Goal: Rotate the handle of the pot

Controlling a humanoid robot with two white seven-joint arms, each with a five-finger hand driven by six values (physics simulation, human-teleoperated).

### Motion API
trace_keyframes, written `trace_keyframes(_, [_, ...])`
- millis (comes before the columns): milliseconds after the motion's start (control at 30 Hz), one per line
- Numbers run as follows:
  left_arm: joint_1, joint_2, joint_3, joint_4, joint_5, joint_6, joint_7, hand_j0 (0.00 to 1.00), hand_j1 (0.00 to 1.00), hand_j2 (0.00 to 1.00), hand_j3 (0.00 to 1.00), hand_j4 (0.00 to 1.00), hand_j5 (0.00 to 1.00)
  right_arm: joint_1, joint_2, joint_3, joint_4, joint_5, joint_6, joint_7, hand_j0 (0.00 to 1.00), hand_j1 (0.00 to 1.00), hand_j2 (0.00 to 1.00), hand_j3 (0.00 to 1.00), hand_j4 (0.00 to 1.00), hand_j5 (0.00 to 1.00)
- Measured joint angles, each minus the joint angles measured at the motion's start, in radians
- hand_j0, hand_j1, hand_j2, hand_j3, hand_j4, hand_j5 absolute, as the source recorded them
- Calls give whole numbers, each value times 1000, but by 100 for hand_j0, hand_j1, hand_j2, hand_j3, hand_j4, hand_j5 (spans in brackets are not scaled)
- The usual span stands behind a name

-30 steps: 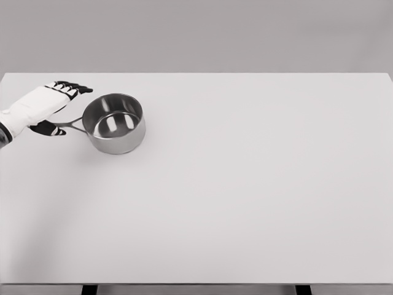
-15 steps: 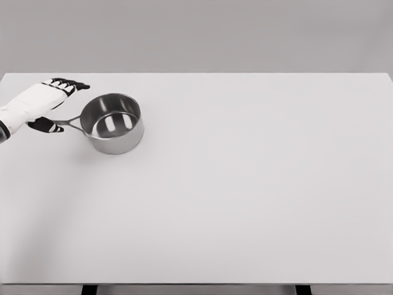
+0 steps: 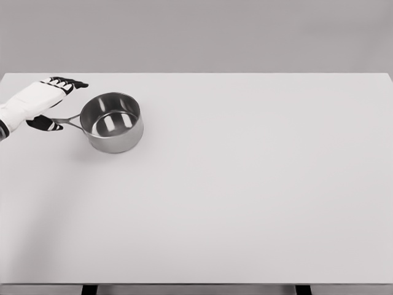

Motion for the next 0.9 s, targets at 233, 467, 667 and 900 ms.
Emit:
trace_keyframes(233, [-14, 0, -1, 16, 0, 0, 17, 100, 100, 100, 100, 100, 100, 0, 0, 0, 0, 0, 0, 0, 100, 100, 100, 100, 100, 100])
trace_keyframes(467, [-21, 0, -4, 35, 0, 0, 19, 100, 100, 100, 100, 100, 100, 0, 0, 0, 0, 0, 0, 0, 100, 100, 100, 100, 100, 100])
trace_keyframes(667, [-40, 0, -8, 56, 0, 0, 25, 100, 100, 100, 100, 100, 100, 0, 0, 0, 0, 0, 0, 0, 100, 100, 100, 100, 100, 100])
trace_keyframes(900, [-43, -1, -10, 68, -1, 0, 27, 100, 100, 100, 100, 100, 100, 0, 0, 0, 0, 0, 0, 0, 100, 100, 100, 100, 100, 100])
